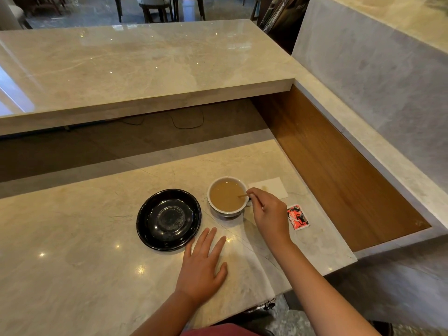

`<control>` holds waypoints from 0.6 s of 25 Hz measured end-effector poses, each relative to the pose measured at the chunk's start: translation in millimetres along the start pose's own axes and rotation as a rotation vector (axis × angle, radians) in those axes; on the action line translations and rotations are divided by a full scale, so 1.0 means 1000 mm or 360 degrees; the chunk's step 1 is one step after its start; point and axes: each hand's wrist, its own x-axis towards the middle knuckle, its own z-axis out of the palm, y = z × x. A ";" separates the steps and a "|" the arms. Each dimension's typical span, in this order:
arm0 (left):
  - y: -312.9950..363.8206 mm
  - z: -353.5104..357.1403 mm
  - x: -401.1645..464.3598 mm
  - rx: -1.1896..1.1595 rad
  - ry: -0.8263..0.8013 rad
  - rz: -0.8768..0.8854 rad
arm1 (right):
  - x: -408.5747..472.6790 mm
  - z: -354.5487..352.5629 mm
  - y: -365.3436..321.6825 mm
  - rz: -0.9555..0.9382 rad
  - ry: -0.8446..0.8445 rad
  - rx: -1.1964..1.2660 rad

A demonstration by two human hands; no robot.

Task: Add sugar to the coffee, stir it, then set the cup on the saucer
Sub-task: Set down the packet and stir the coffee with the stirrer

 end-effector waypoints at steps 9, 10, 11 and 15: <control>0.002 -0.001 0.000 0.0010 0.0019 0.0006 | -0.012 -0.002 -0.008 0.0792 0.0112 0.0773; 0.002 -0.001 -0.001 0.0013 0.0018 0.0007 | -0.011 -0.004 -0.008 0.0893 0.0141 0.0887; 0.002 -0.001 -0.001 0.0015 0.0016 0.0007 | -0.009 -0.006 -0.006 0.0972 0.0170 0.0970; 0.002 -0.002 -0.001 0.0015 0.0028 0.0008 | -0.007 -0.022 0.001 0.1120 0.0272 0.1061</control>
